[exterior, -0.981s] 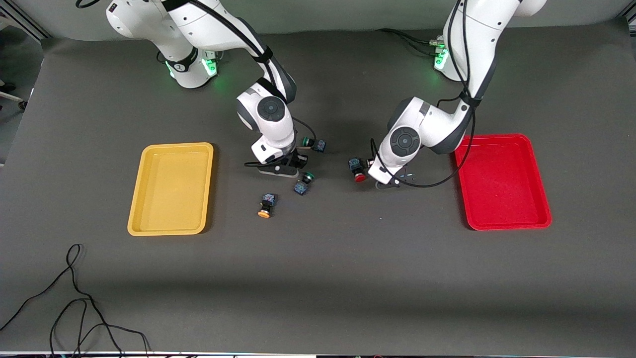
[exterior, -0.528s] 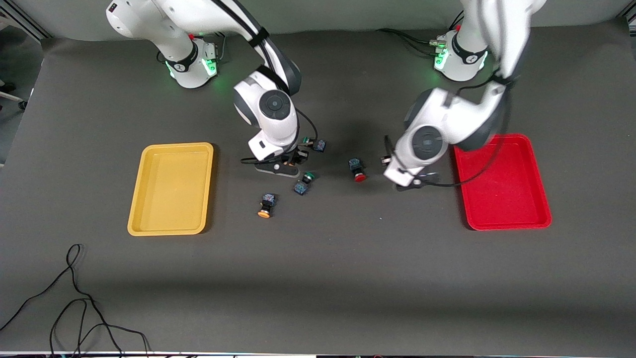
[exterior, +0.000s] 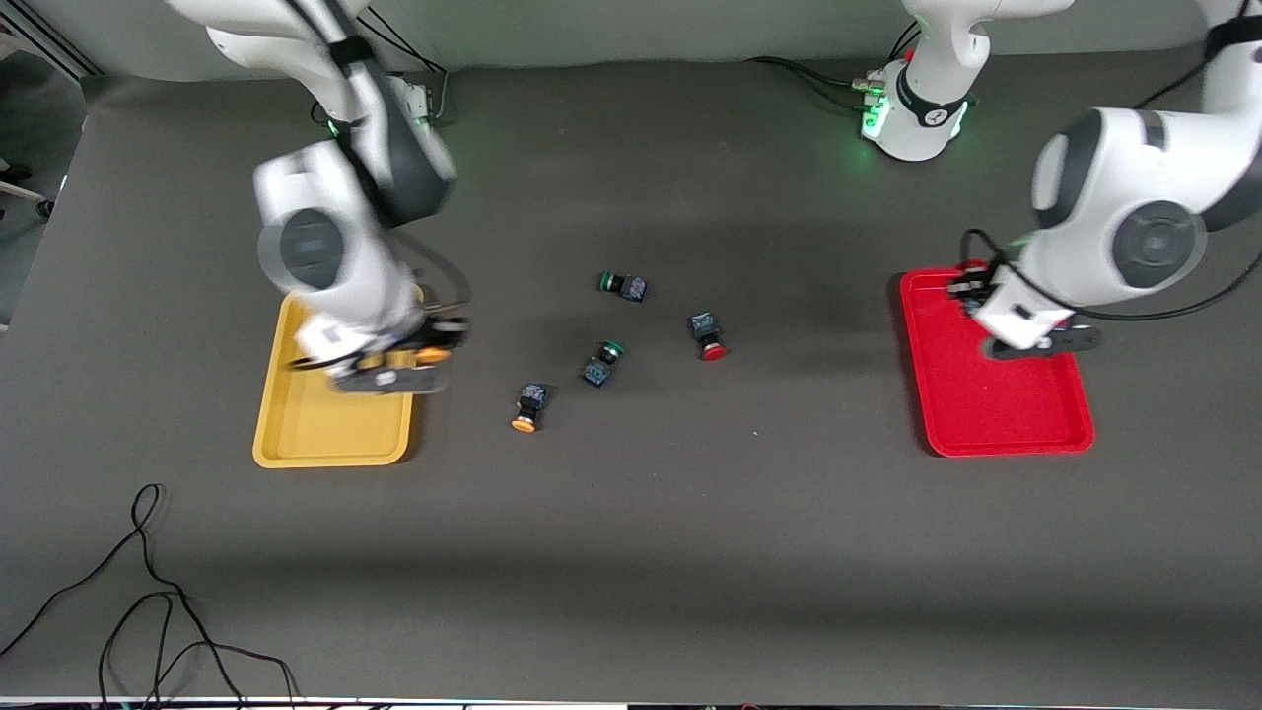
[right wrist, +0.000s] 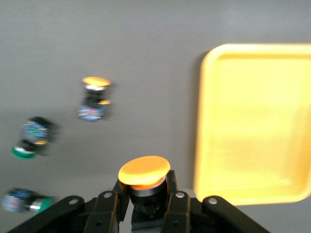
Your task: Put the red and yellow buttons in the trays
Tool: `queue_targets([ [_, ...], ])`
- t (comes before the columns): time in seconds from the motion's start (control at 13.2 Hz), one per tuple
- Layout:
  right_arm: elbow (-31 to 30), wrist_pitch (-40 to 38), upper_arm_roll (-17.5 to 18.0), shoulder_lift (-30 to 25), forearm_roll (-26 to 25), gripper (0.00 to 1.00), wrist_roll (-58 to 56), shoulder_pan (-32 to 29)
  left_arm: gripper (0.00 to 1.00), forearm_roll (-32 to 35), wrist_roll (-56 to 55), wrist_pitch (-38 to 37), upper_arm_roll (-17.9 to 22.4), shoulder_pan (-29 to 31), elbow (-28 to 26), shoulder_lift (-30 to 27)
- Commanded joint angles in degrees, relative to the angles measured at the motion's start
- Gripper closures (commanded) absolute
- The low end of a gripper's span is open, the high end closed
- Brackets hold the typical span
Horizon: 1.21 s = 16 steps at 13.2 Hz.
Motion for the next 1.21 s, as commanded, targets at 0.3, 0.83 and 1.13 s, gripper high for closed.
queue_targets([
  [0.3, -16.1, 18.8, -16.5, 1.6, 4.8, 0.78, -31.2, -1.0, 1.00, 1.8, 4.1, 26.6, -0.8, 4.9, -18.5, 2.6],
  [0.83, -16.6, 28.1, -16.5, 15.5, 19.9, 0.24, -45.2, -7.7, 0.03, 1.7, 2.9, 33.1, -0.9, 6.8, -19.6, 8.1],
  [1.13, -12.1, 20.0, -16.7, 13.6, 19.9, 0.00, -42.2, -7.1, 0.00, 1.7, -3.6, 19.6, -2.3, 4.3, -13.1, 4.5],
])
